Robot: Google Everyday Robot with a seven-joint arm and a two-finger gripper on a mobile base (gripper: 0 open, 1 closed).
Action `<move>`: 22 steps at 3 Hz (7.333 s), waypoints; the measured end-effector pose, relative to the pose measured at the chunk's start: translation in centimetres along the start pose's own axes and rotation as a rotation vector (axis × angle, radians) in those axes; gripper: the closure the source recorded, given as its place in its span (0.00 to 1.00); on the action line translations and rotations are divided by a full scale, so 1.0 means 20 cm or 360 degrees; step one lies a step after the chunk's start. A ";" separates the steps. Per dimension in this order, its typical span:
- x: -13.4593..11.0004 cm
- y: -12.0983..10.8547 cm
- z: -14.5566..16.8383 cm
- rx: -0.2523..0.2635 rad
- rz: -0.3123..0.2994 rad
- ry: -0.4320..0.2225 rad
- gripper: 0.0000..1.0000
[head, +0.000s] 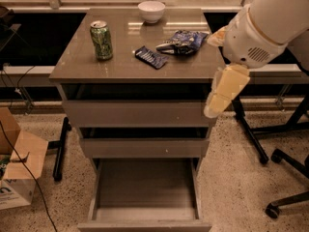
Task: Place green can into bottom drawer
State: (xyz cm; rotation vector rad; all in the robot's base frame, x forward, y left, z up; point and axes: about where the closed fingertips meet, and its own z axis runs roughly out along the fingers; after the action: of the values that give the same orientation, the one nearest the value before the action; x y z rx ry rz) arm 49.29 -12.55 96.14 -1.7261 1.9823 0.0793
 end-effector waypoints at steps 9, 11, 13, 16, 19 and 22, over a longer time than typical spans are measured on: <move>-0.64 -0.80 1.04 -0.0234 -0.0091 -0.0746 0.00; -0.81 -0.95 1.21 -0.0272 -0.0072 -0.0988 0.00; -1.00 -1.01 1.31 -0.0314 -0.0097 -0.1117 0.00; -1.24 -1.00 1.39 -0.0377 -0.0203 -0.1241 0.00; -1.42 -0.94 1.50 -0.0455 -0.0195 -0.1380 0.00; -1.52 -0.94 1.53 -0.0466 -0.0147 -0.1428 0.64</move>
Offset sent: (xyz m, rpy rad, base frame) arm 0.0849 0.0961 -0.0183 0.1420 0.0454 0.1865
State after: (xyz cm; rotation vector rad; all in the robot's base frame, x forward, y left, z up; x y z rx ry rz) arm 79.08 22.67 87.03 -1.5329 1.2527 0.9682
